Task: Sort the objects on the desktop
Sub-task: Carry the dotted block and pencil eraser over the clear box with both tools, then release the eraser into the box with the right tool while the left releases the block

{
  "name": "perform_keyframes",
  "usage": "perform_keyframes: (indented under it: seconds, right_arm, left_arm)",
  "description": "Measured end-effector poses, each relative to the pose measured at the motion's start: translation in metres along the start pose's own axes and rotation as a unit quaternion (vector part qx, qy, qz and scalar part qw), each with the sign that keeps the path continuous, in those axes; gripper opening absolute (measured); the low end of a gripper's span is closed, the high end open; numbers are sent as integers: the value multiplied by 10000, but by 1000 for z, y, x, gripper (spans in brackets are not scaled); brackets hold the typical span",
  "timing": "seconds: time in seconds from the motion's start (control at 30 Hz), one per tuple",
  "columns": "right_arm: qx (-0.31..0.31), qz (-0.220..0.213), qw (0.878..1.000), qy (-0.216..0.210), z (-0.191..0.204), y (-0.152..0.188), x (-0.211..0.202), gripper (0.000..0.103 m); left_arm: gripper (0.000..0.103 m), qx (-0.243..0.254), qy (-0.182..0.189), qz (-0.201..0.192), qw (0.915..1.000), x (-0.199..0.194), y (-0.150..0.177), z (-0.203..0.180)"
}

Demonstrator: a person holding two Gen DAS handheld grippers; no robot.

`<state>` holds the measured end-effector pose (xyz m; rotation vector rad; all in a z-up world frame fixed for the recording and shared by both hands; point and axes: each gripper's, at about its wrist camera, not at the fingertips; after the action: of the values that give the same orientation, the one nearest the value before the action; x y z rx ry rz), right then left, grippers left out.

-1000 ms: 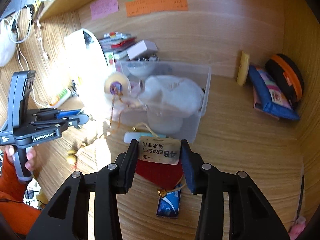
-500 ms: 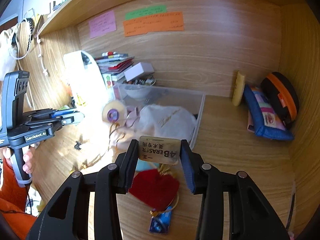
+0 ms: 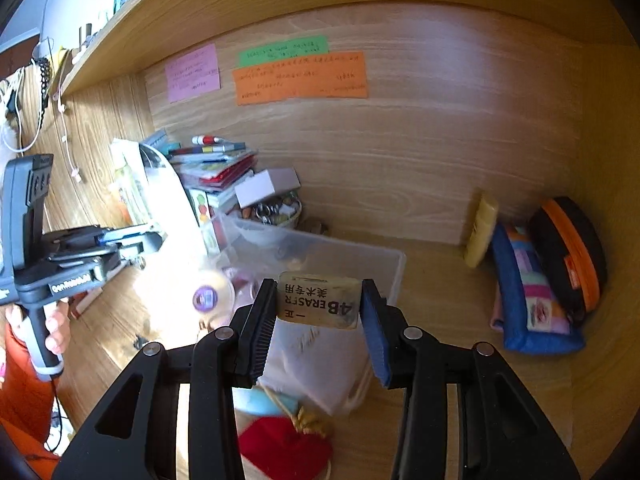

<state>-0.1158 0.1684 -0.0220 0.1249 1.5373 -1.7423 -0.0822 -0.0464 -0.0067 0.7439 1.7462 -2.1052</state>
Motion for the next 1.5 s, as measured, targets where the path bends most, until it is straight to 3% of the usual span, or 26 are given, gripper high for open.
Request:
perform_keyframes:
  seconds: [0.23,0.4,0.73,1.0,1.13,1.27,1.43,1.5]
  right_arm:
    - [-138,71,9998,-106,11,-17,23,38]
    - [-46,211,9998,25,9,-10,47,38]
    - [206,580,9966,550,-13,1,86,38]
    - [-70,617,9947,819,-5,9,98,39]
    - [-214,563,9932,993,-1,11,98,68]
    - [-284,384,9943,950,3,9,93,82]
    - [-485,260,9937,972,12,12,89,83]
    - [-560,187,9928,1041,14,13,89,84]
  left_arm:
    - [24,23,-27,147,9999,22,-7,4]
    - [24,-120,57,298,9995,39,1,9]
    - [24,-60,75,469,9989,54,10,8]
    - [24,-89,108,492,9987,55,11,8]
    - [24,-84,45,478,9988,54,11,7]
    - [24,-85,33,462,9989,53,11,6]
    - [30,-53,-116,370,9992,48,10,3]
    - [40,-30,-149,311,9994,45,9,1]
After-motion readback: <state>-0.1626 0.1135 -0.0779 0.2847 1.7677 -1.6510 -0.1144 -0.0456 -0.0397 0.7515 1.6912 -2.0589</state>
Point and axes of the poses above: each gripper's, at about its wrist camera, not at the fingertips, and x roughly the way its jaws point, z to its left, y to its underside, and after that the axes turned 13 degrees about x, right-handed
